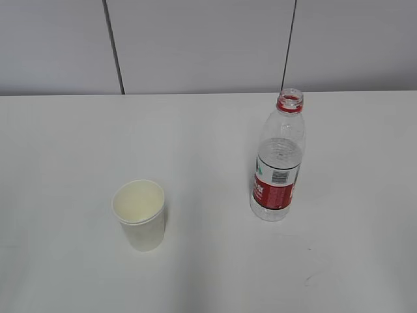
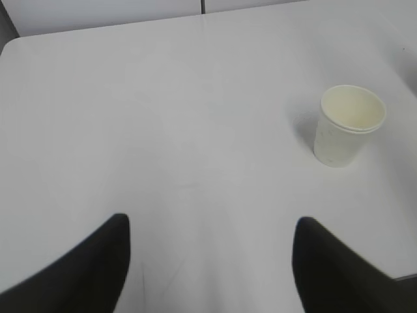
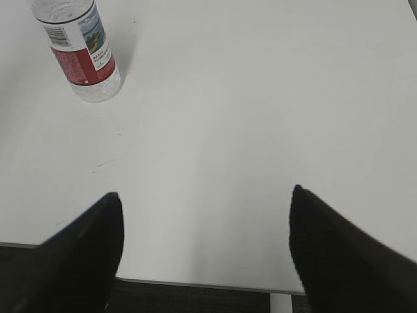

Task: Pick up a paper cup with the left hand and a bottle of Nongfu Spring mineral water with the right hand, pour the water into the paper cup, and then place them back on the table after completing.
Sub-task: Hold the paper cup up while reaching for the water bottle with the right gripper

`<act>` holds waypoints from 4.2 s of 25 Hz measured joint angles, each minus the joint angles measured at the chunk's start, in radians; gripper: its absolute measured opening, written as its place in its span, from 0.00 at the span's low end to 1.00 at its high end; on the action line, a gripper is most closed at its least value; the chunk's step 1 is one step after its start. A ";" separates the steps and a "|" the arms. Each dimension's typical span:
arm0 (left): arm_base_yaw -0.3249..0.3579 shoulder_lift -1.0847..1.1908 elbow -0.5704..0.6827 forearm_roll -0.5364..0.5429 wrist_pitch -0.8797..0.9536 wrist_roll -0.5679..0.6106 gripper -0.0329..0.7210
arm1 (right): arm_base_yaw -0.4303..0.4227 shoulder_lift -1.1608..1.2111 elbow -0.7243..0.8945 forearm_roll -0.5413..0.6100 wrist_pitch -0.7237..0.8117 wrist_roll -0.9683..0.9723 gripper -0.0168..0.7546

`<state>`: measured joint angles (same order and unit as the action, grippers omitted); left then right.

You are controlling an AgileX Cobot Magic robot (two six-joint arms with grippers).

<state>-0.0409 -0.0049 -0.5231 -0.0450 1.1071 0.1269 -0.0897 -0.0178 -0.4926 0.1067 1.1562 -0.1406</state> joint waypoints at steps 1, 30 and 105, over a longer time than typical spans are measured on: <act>0.000 0.000 0.000 0.000 0.000 0.000 0.68 | 0.000 0.000 0.000 0.000 0.000 0.000 0.78; 0.000 0.000 0.000 0.000 0.000 0.000 0.68 | 0.000 0.000 0.000 0.000 0.000 0.002 0.78; -0.135 0.867 0.243 -0.058 -1.413 0.000 0.68 | 0.004 0.279 0.260 0.044 -0.895 -0.002 0.78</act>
<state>-0.1754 0.8622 -0.2805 -0.1029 -0.3058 0.1269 -0.0859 0.2615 -0.2330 0.1504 0.2608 -0.1424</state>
